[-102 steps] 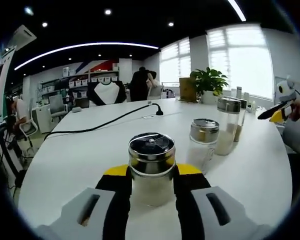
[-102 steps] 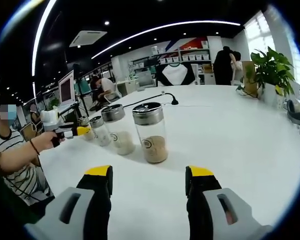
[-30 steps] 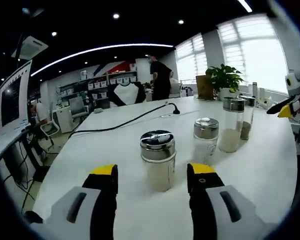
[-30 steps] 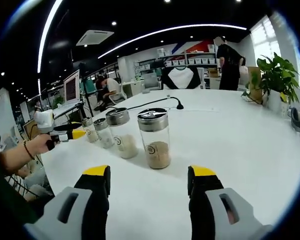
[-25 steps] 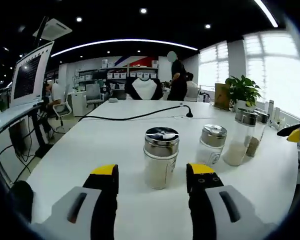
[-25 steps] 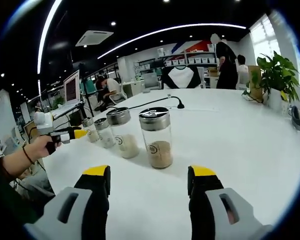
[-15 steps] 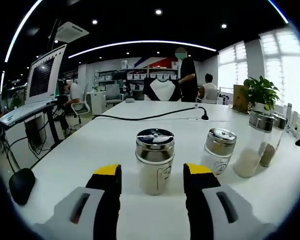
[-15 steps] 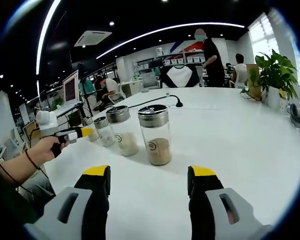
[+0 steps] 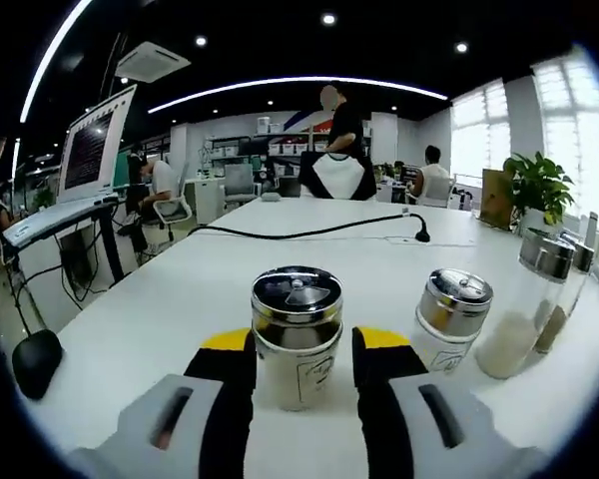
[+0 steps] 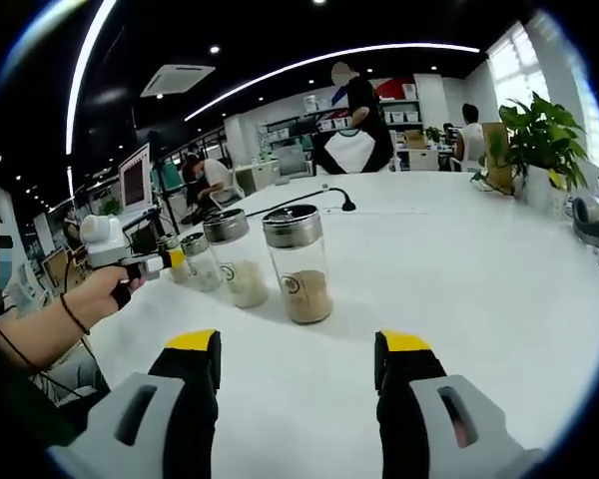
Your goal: Rotate the seasoning bottle until the label or dispensing opening points toward the visible target arrow and the bottle remains upright within the marked orientation range
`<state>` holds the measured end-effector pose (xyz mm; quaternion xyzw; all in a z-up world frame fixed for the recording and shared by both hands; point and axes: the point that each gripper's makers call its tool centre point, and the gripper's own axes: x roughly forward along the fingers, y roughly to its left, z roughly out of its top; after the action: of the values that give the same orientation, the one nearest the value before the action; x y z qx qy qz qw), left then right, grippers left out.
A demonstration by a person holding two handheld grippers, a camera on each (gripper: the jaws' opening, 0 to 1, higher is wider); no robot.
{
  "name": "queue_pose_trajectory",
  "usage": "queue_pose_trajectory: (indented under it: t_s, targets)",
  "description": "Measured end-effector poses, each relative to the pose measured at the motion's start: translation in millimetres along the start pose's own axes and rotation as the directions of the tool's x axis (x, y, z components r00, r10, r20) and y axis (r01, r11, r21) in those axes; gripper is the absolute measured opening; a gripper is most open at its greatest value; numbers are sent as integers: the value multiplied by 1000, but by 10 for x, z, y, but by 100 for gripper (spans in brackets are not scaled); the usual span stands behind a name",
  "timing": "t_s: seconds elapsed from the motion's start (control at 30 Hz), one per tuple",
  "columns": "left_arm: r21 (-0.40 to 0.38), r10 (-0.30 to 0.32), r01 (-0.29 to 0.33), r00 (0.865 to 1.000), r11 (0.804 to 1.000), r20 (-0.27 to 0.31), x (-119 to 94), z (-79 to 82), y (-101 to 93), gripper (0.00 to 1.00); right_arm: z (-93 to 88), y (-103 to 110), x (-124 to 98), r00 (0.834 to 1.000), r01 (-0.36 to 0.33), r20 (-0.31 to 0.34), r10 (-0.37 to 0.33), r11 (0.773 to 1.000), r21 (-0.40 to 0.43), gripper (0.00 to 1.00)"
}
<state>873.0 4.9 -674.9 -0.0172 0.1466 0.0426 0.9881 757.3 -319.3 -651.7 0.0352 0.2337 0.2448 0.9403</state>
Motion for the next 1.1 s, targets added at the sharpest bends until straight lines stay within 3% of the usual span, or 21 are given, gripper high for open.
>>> queue_pose_trajectory:
  t_s: [0.03, 0.13, 0.3, 0.73, 1.1]
  targets:
    - [77, -2, 3, 1000, 997, -6, -5, -7, 8, 36, 5, 6, 2, 1000, -5, 4, 5, 1000, -3, 63]
    - [43, -2, 2, 1000, 999, -1, 13, -9, 4, 34, 12, -4, 3, 1000, -1, -1, 1, 1000, -5, 63]
    - [63, -35, 34, 999, 997, 22, 14, 1, -9, 34, 84, -2, 19, 1000, 1, 14, -1, 1000, -18, 62]
    - [61, -96, 94, 995, 994, 31, 7, 7, -23, 34, 53, 21, 62, 1000, -12, -1, 12, 1000, -13, 62]
    - [95, -206, 202, 978, 975, 29, 14, 11, -33, 33, 50, 15, 30, 1000, -3, 3, 3, 1000, -7, 62]
